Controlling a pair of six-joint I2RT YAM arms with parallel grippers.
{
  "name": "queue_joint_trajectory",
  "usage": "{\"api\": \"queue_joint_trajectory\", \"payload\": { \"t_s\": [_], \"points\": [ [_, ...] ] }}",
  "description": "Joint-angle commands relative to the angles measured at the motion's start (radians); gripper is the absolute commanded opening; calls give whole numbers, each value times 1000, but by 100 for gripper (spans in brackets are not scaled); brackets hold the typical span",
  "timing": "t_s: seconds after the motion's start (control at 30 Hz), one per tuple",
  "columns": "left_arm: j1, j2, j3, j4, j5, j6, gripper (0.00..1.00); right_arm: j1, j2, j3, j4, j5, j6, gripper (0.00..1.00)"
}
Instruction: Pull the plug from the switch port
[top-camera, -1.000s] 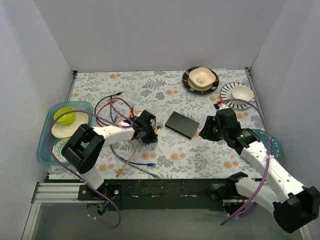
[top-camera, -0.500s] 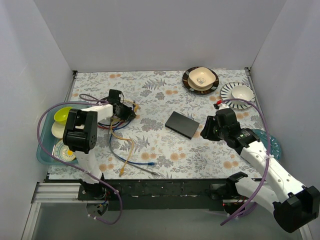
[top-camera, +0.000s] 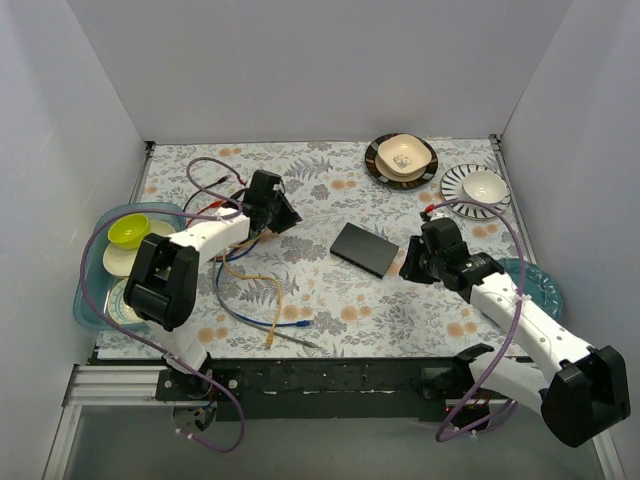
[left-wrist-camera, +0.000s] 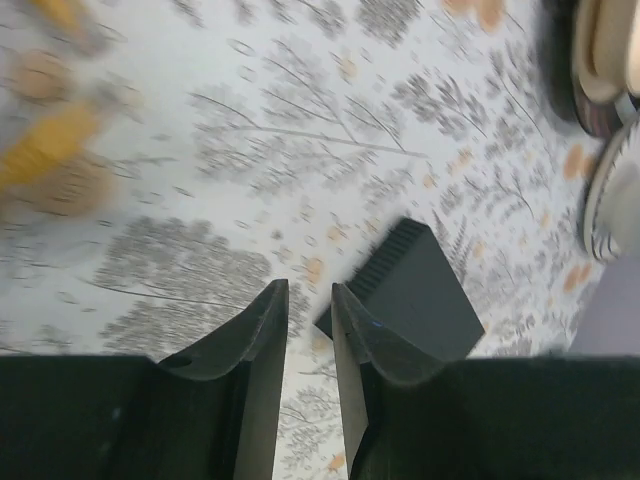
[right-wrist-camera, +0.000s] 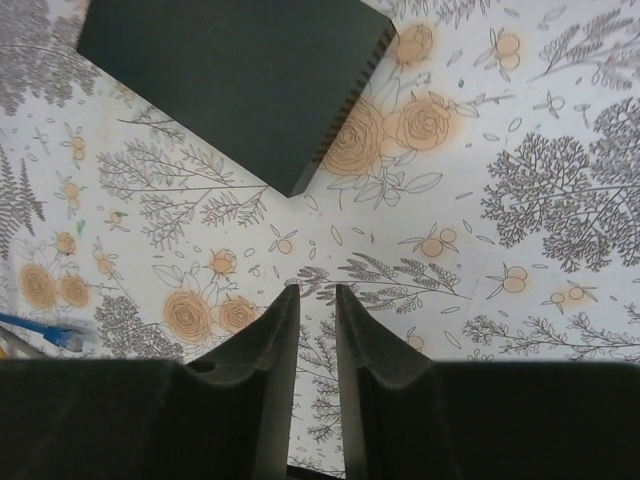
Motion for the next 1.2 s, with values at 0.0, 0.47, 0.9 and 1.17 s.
{"api": "queue_joint_trajectory", "payload": {
  "t_s": [0.0, 0.47, 0.9, 1.17],
  "points": [
    [-58, -3, 20, 39, 39, 24, 24, -21, 23, -98, 92, -30, 74, 19],
    [-58, 339, 133, 155, 207, -111, 15, -123, 364, -157, 336, -131, 173, 1],
    [-72, 335, 12, 269, 456, -143, 9, -189, 736, 49, 437, -311, 214, 1],
    [-76, 24, -336, 363, 392, -220, 8, -131, 758, 98, 407, -335, 168, 1]
  ]
}}
